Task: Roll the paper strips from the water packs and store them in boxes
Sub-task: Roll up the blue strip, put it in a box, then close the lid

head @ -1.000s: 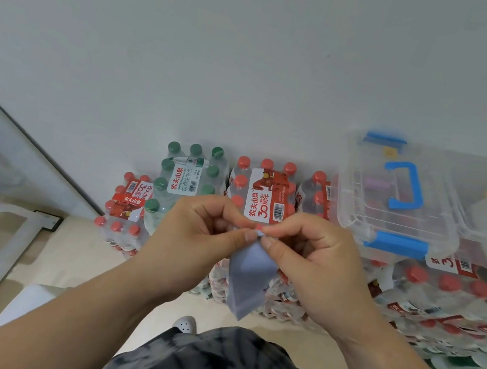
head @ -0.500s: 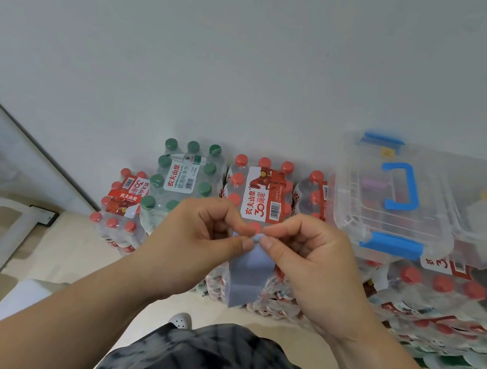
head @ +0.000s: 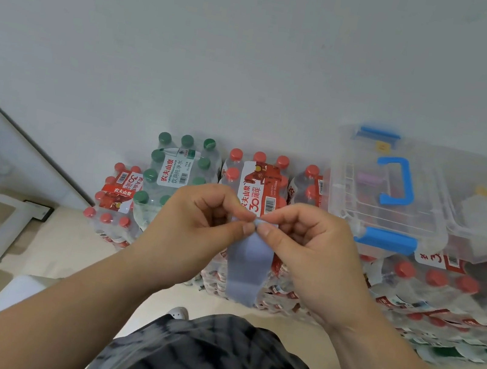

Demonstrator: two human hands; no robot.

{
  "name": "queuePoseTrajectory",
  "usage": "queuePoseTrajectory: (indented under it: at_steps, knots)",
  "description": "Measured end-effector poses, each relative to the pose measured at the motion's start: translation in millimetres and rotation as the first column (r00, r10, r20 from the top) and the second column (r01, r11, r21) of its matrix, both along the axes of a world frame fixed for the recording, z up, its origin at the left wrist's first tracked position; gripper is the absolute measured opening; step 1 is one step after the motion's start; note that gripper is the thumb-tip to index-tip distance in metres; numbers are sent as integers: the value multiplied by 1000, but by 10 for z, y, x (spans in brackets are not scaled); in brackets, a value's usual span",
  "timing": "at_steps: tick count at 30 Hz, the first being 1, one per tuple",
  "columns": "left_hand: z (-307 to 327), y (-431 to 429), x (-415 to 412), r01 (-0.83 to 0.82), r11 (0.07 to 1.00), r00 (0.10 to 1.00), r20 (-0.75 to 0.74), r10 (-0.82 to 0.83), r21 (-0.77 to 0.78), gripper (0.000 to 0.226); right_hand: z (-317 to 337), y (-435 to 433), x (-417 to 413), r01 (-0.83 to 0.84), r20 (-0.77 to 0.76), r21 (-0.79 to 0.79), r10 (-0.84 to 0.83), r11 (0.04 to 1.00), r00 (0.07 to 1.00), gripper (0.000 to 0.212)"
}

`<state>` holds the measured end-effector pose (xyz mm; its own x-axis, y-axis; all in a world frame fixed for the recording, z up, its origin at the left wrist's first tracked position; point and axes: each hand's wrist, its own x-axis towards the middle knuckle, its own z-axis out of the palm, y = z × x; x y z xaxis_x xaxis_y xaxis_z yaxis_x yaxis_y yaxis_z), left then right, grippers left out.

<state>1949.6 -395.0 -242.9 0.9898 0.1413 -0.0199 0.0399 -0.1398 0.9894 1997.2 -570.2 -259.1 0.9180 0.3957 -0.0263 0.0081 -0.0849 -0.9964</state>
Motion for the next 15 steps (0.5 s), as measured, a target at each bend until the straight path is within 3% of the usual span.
queuePoseTrajectory:
  at_steps: [5, 15]
  knots:
    - [9, -32, 55, -14, 997, 998, -67, 9, -79, 9, -10, 6, 13, 45, 6, 51, -45, 998, 999, 8]
    - [9, -76, 91, -21, 1000, 1000, 4, 21, 23, 17, -21, -26, -17, 73, 10, 63, -74, 995, 997, 10]
